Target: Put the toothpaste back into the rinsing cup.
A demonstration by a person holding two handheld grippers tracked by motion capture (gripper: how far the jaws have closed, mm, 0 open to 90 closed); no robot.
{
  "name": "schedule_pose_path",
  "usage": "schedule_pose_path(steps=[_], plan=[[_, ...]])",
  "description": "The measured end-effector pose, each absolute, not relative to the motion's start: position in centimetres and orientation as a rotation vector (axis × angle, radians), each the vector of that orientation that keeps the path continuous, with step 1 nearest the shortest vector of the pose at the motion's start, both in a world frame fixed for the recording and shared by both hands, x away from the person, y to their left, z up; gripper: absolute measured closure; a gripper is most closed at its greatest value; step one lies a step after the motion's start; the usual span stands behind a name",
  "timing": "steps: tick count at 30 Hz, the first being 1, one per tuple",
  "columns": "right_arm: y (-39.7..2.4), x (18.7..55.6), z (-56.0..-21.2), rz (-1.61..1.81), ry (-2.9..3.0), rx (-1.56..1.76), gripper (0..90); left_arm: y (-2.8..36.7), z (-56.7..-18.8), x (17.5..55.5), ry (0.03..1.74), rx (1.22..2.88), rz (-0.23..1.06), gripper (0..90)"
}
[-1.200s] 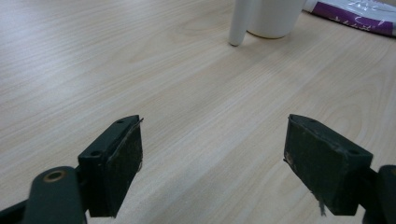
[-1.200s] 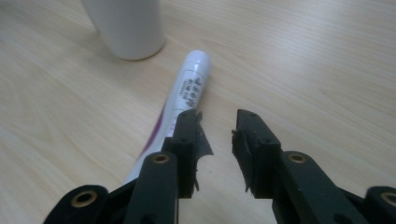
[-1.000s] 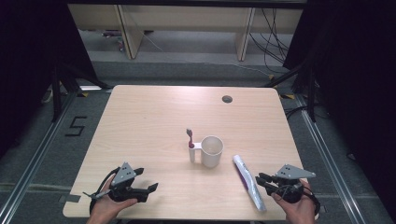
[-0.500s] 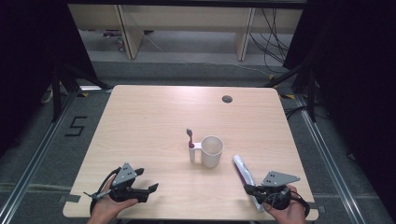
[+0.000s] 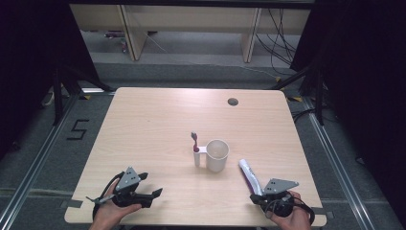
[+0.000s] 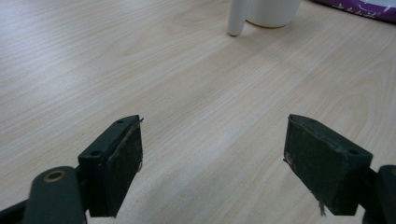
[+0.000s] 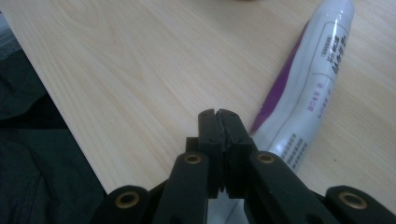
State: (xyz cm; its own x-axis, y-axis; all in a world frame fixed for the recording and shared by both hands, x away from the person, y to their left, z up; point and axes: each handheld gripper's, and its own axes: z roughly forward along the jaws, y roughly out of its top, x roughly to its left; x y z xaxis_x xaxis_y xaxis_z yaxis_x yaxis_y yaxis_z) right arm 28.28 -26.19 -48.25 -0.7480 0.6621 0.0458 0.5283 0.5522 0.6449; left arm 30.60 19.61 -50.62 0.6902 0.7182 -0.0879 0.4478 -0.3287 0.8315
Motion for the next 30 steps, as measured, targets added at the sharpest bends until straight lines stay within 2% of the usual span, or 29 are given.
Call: schedule_pose_path(steps=[10,30], plan=[[-26.3,28.4,-48.8,0.870,2.622,0.981,90.0,19.7,-50.7,30.6,0.901,1.980,0.375,19.4],[-30.5,31.6,-49.0,0.709,2.497,1.149,90.0,19.6,-50.7,30.5,0.890,2.017,0.373,19.4]])
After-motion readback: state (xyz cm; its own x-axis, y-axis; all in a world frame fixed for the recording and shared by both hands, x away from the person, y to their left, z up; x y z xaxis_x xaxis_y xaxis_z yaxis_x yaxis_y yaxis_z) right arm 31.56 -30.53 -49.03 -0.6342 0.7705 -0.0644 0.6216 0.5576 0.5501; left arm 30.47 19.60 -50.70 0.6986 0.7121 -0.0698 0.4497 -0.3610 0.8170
